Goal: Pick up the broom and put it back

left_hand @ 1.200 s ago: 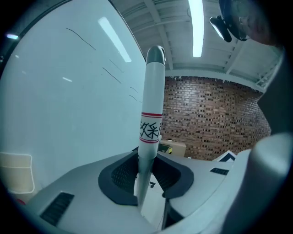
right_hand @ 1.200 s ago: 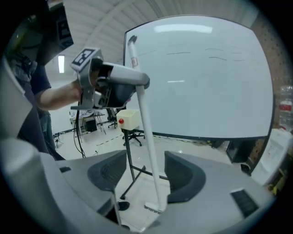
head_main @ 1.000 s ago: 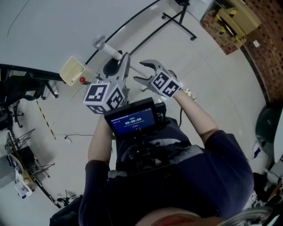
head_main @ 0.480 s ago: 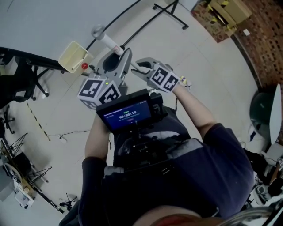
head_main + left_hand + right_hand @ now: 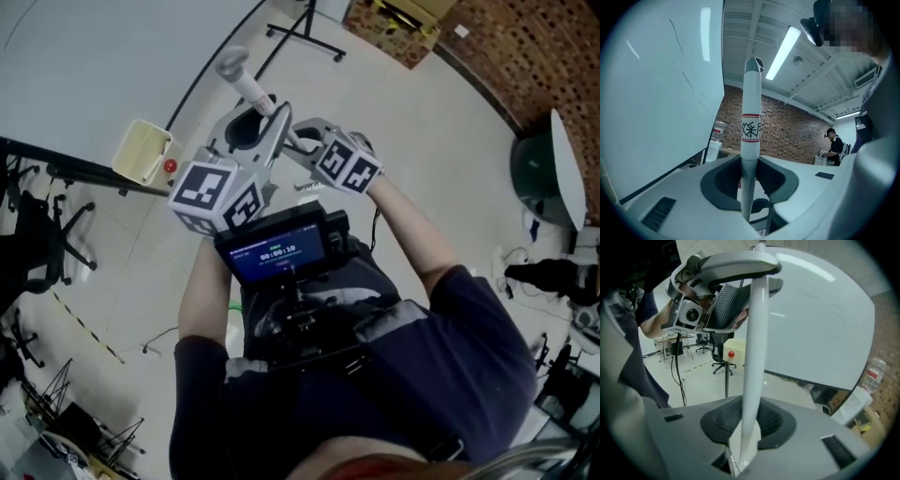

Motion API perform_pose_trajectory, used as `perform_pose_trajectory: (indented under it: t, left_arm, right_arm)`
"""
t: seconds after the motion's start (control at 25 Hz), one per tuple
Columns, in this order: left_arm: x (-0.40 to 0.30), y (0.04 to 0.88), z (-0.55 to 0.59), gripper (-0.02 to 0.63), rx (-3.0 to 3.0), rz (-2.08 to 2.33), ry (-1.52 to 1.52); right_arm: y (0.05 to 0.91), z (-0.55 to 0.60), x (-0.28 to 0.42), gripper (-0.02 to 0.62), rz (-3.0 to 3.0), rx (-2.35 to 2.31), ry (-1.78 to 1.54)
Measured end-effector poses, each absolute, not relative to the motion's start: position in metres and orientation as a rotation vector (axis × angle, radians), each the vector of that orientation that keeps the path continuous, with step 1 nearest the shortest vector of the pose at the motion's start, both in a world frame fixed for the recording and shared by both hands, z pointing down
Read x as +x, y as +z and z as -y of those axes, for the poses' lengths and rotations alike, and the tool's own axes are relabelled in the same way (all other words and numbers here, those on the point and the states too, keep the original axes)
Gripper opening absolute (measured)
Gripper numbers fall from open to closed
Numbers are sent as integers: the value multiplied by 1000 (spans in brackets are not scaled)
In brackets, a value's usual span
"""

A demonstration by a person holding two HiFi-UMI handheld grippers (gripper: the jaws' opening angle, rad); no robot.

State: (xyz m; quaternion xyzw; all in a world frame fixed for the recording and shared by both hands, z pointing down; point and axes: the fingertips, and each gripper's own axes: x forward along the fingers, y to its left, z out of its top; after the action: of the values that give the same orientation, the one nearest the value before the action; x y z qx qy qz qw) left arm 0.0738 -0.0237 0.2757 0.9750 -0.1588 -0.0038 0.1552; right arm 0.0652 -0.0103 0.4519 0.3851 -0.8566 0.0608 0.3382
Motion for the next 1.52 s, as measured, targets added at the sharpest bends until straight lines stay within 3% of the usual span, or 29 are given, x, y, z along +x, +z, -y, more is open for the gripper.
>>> perform_pose_trajectory:
  t: [0.36,0.84,1.12,1.36,1.52]
  left_arm:
    - [192,262,-46,86,2851,156,-109]
    - [207,258,-72,84,2850,-85,-93]
    - [286,258,-131,84,2809,-117,-79]
    - [219,265,-84,84,2780,-113,-111]
    - [271,262,-122,85,2799,-125,-95]
  right_arm:
    - [438,-57,181,94,2176,1223,201]
    - [433,-82,198,94,2079,1355,275]
    - [428,-148,285,94,2075,1424,288]
    - [430,-106,230,94,2053,1462,278]
    - [426,-140,286,94,2042,1490,266]
